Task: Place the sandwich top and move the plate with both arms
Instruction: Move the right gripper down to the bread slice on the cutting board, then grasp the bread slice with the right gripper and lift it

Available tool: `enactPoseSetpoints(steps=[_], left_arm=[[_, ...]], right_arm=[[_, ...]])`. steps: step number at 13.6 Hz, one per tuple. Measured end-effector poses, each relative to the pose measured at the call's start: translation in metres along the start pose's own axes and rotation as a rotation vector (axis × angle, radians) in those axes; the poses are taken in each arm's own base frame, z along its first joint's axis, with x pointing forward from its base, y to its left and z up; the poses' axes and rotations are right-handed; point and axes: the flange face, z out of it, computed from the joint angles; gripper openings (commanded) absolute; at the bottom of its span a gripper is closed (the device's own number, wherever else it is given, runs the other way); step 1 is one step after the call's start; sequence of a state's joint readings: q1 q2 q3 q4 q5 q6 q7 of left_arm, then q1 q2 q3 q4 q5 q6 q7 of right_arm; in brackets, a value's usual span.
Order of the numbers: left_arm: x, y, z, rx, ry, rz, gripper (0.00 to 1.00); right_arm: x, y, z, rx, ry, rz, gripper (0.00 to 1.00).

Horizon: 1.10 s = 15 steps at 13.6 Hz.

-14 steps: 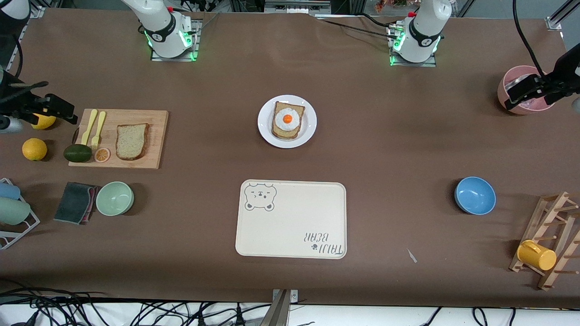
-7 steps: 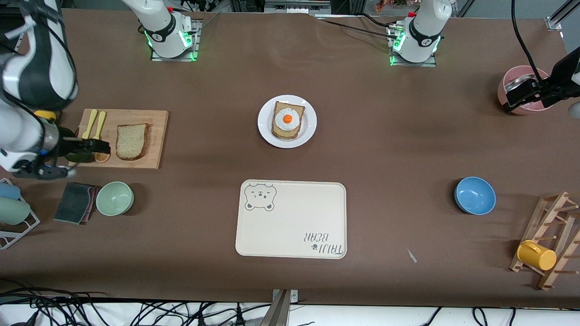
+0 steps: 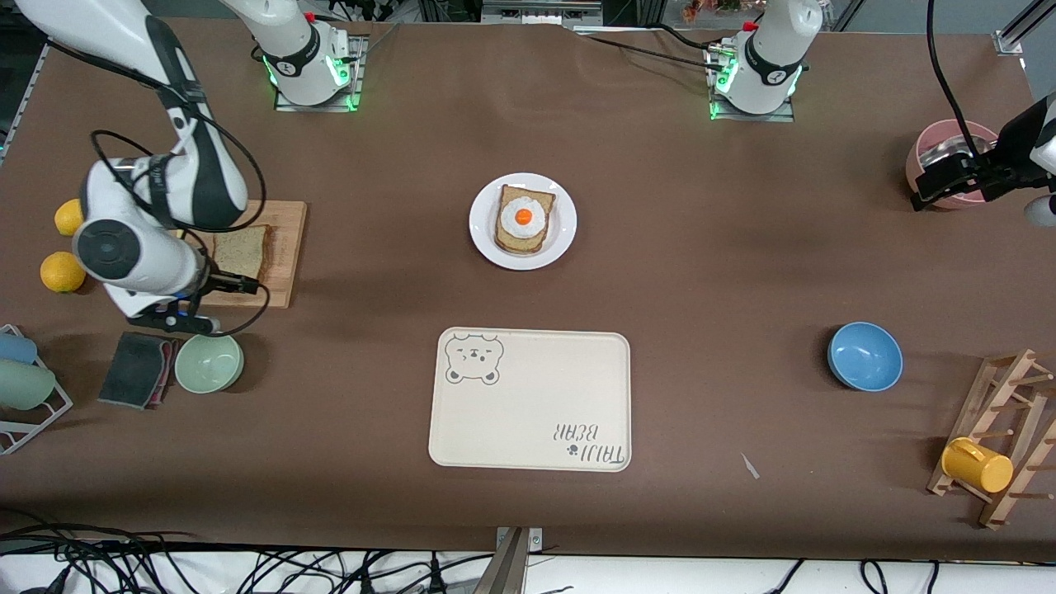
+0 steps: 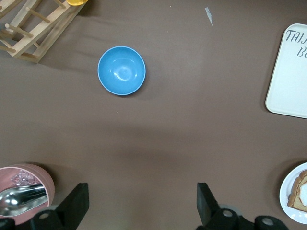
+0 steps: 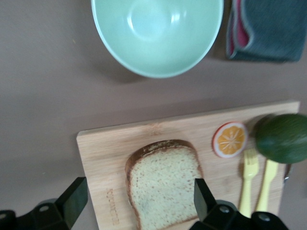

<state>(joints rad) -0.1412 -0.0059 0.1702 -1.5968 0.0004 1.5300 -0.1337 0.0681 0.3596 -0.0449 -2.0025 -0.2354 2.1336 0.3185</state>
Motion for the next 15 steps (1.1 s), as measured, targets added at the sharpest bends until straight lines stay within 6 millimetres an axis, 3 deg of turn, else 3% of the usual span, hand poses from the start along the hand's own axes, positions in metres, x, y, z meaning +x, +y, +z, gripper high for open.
enactPoseSetpoints(steps=[3, 7, 10, 13, 15], left_arm=[[0.0, 0.0, 0.0, 0.0, 0.0, 0.0, 0.98], [0.001, 0.002, 0.0, -0.001, 0.007, 0.008, 0.98], [0.005, 0.004, 0.008, -0.001, 0.015, 0.014, 0.99], [0.013, 0.009, 0.028, 0.005, -0.001, 0.018, 0.99], [0.018, 0.009, 0.037, 0.01, -0.016, 0.016, 0.99]], right_arm=[[-0.011, -0.011, 0.032, -0.036, -0.022, 0.021, 0.96], [-0.02, -0.017, 0.056, -0.034, -0.012, 0.053, 0.89], [-0.02, -0.02, 0.068, -0.051, -0.008, 0.049, 0.61], [-0.021, -0.022, 0.076, -0.059, -0.018, 0.043, 0.01], [-0.021, -0.021, 0.074, -0.062, -0.015, 0.044, 0.0]])
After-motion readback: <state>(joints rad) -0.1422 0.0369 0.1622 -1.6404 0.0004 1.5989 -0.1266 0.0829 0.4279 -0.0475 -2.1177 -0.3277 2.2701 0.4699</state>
